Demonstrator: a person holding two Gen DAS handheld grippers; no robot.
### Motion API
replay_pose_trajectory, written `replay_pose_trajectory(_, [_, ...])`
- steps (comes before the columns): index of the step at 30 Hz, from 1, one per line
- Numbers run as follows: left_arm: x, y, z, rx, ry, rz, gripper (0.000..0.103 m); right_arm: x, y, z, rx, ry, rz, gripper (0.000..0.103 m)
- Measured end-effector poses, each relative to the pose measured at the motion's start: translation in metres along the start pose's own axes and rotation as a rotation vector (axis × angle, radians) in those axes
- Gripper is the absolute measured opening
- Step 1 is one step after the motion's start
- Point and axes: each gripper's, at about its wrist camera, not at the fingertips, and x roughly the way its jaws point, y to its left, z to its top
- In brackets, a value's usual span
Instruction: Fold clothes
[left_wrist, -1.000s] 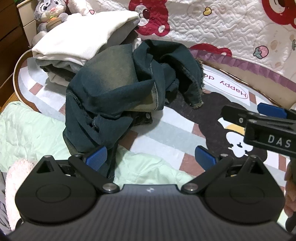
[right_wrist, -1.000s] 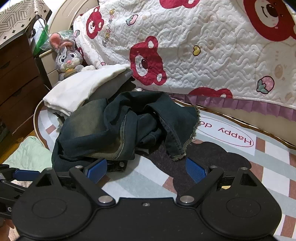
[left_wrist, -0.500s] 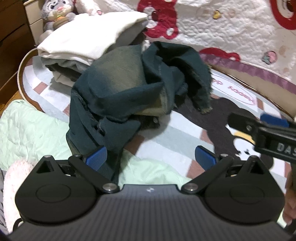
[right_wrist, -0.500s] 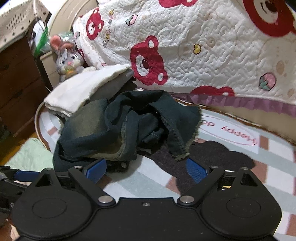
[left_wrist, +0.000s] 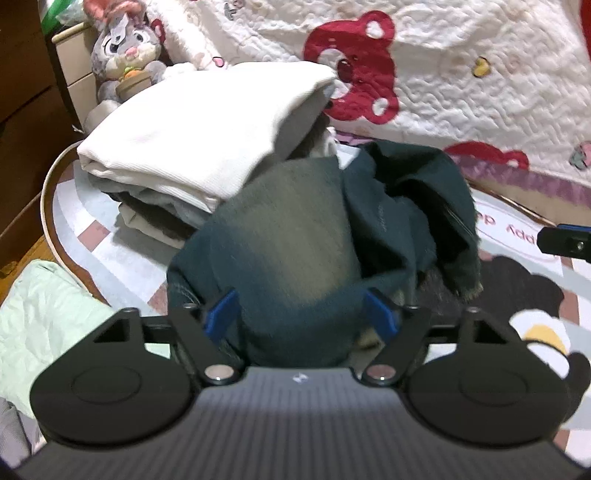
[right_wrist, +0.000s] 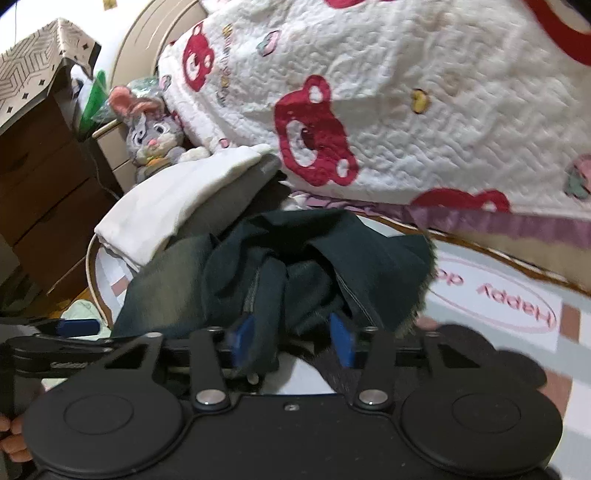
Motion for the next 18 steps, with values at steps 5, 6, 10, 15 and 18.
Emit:
replay_pose_trajectory(5, [0.025,0.041,0.008,-0.163,-0.055,0.03,0.073,0.048,0.0,0.001,-0.103,-0.003,-0.154,0.073])
replay_pose_trajectory(6, [0.032,0.05,0.013,-0.186,-0.05,0.034,0.073,0.059,-0.004,0.0,-0.079,0.012,-0.158,0.075])
replay_pose_trajectory(10, [0.049,0.069,0.018,-0.201,0.004,-0.009,0.079,0.099,-0.035,-0.003,0.179,0.09,-0.066,0.076])
replay_pose_trajectory(15, [0.078,0.093,-0.012,-0.299,0.067,-0.117,0.091,0.13,-0.073,-0.018,0.576,0.137,0.061,0.08])
replay_pose_trajectory(18, [0.091,0.099,-0.019,-0.332,0.073,-0.137,0.095,0.144,-0.077,-0.03,0.619,0.158,0.037,0.08])
